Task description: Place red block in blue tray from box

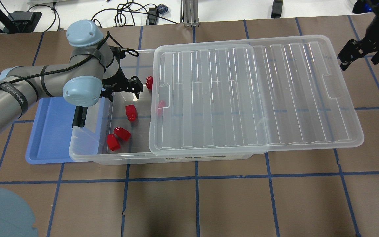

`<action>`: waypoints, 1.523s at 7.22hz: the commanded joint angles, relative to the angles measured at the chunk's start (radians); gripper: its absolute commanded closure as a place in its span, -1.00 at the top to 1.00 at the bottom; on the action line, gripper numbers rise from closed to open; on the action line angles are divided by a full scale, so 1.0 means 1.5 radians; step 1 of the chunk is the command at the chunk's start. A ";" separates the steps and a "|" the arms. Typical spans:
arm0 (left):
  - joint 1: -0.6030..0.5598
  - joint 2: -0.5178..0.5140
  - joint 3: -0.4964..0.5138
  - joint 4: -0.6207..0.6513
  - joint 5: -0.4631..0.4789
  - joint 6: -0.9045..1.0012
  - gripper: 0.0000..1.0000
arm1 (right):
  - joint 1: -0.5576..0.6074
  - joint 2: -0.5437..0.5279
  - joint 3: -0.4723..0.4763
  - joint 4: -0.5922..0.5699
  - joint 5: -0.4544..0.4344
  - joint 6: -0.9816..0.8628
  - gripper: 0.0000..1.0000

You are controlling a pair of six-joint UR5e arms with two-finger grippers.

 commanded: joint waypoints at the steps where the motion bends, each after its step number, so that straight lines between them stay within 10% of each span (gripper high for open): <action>1: 0.000 -0.035 -0.026 0.059 0.000 -0.013 1.00 | 0.003 -0.058 -0.003 0.030 -0.001 0.001 1.00; 4: 0.000 -0.047 -0.041 0.083 0.006 -0.049 0.72 | 0.003 -0.063 0.004 0.059 0.003 0.002 1.00; 6: 0.000 -0.055 -0.038 0.082 0.001 -0.040 -0.89 | 0.003 -0.062 0.005 0.059 0.002 0.004 1.00; 11: 0.004 0.001 0.012 0.013 0.000 -0.039 -1.00 | 0.002 -0.062 0.005 0.058 0.003 0.004 1.00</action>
